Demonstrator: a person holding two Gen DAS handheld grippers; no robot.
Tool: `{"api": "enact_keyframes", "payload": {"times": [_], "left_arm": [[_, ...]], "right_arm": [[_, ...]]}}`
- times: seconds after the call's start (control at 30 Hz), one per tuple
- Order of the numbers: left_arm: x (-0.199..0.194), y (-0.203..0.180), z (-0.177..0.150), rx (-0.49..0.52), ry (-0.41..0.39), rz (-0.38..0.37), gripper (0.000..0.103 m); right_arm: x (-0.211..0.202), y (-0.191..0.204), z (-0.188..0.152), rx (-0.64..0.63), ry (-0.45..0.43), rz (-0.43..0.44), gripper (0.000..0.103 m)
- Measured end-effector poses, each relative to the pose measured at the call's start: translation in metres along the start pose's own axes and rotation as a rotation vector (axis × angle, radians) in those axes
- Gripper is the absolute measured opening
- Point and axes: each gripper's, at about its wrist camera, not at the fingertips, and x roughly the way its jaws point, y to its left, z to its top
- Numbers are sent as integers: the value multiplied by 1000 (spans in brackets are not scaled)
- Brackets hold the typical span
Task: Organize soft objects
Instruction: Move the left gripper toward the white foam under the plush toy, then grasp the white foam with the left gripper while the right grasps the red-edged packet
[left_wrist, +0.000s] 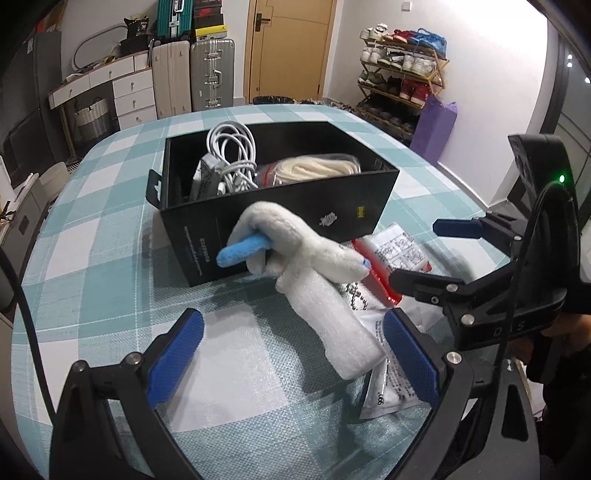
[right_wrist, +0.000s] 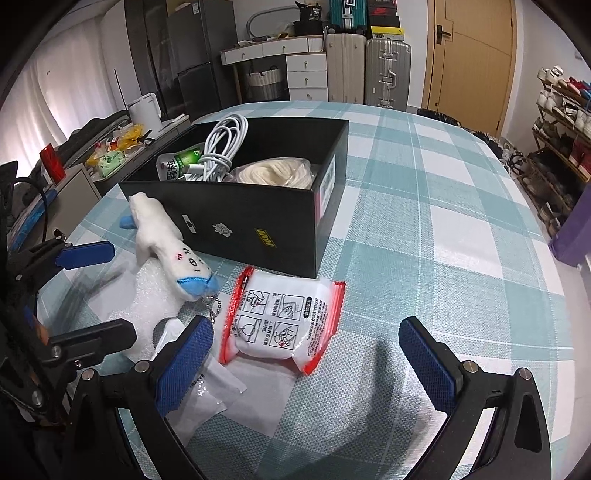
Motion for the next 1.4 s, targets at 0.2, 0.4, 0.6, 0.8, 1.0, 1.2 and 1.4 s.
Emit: {"api": "enact_keyframes", "payload": {"times": [0.2, 0.4, 0.6, 0.8, 1.0, 1.2, 1.4], "left_arm": [[4, -3, -3, 29, 21, 37, 98], [2, 2, -4, 61, 42, 70, 98], [3, 0, -5, 66, 47, 68, 98], [4, 0, -5, 78, 52, 62, 98], [2, 4, -4, 69, 55, 52, 98], [0, 5, -5, 68, 57, 19, 98], [7, 1, -7, 86, 78, 39, 98]], "right_arm": [[2, 0, 0, -1, 9, 0, 102], [4, 3, -1, -10, 25, -4, 102], [3, 8, -3, -31, 24, -5, 99], [6, 11, -3, -47, 32, -6, 87], [6, 13, -3, -59, 35, 6, 74], [5, 14, -4, -64, 29, 9, 73], [4, 15, -4, -68, 27, 11, 70]]}}
